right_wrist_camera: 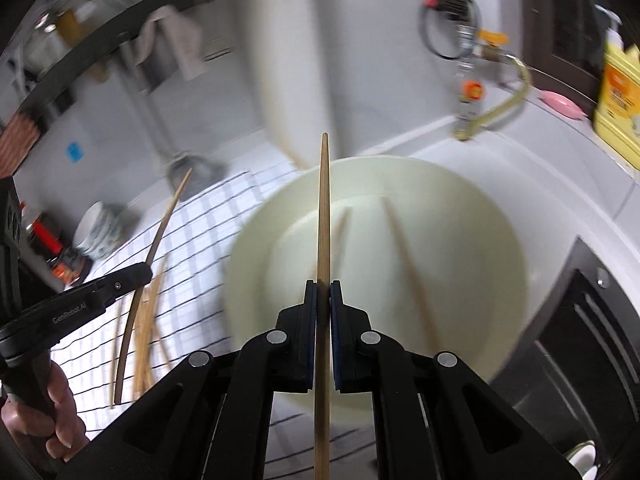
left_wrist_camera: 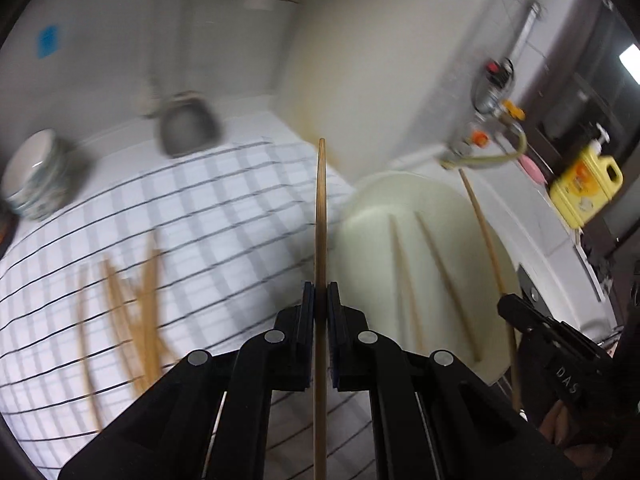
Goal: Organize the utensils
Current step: 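Carry both held chopsticks over the white basin, then open the right tool to drop its chopstick while the left tool releases its chopstick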
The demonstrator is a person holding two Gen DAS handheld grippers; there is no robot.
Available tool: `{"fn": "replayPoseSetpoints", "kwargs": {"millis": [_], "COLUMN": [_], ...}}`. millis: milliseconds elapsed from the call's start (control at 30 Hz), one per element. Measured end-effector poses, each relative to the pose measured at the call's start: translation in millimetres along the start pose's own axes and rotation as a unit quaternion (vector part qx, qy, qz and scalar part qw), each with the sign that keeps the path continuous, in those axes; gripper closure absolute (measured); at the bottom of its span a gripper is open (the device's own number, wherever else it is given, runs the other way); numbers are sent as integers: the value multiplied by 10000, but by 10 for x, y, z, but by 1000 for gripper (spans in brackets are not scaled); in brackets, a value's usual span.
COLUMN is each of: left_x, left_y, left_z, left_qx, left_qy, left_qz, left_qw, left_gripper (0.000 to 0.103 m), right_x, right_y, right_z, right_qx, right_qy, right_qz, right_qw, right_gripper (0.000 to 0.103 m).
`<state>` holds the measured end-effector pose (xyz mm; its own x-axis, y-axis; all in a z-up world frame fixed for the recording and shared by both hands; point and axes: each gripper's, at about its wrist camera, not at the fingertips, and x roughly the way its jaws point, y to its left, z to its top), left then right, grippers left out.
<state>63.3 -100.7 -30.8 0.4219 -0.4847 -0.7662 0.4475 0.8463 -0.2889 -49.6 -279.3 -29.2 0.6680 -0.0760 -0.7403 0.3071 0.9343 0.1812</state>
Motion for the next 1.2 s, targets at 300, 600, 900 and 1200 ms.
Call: {"fn": "replayPoseSetpoints", "kwargs": {"millis": [300, 600, 900, 1200], "left_x": [739, 1149, 999, 588], "left_y": [-677, -891, -909, -680], "left_z": [-14, -61, 85, 116], "left_qx": [168, 223, 320, 208], "left_qy": [684, 990, 608, 351], "left_qz": [-208, -59, 379, 567], "left_qw": [9973, 9948, 9969, 9976], "left_gripper": [96, 96, 23, 11], "right_x": [285, 615, 594, 274], "right_y": [-524, -701, -820, -759], "right_z": [40, 47, 80, 59], "right_qx": [241, 268, 300, 283], "right_qy": [317, 618, 528, 268], "right_qz": [33, 123, -52, -71], "right_qw": [9992, 9977, 9981, 9992], "right_gripper": [97, 97, 86, 68]}}
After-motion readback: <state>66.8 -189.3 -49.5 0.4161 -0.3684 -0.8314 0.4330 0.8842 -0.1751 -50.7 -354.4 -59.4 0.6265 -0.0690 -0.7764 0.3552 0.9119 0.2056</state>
